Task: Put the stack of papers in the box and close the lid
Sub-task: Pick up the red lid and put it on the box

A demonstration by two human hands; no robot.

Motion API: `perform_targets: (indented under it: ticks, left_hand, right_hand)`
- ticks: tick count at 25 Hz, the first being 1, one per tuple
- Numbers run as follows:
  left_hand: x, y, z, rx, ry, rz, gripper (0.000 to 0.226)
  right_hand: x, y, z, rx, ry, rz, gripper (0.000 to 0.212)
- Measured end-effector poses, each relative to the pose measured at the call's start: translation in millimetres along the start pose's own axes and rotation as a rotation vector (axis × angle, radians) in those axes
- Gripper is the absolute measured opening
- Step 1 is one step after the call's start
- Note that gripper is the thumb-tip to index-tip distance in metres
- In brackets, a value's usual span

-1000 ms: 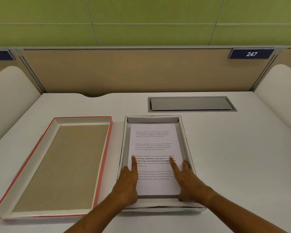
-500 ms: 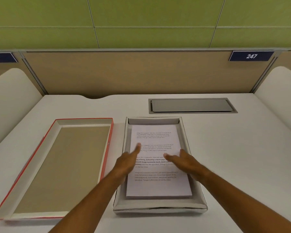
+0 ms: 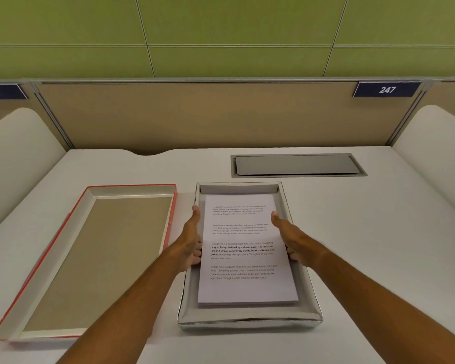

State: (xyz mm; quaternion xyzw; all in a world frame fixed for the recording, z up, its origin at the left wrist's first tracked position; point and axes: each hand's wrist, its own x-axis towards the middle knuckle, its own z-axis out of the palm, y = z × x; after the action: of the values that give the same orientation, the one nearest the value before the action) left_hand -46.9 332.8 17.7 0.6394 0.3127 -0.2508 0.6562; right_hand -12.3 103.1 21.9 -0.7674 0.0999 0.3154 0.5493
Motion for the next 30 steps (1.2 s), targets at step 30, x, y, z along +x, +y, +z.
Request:
perform_targets:
  ticks: [30]
  left_hand:
    - [-75.5,-81.0,-22.0,1.376,0.737,0.542,0.098]
  right_hand:
    - [-38.6,27.3,102.9,-1.16,0.44,-0.686,0.12]
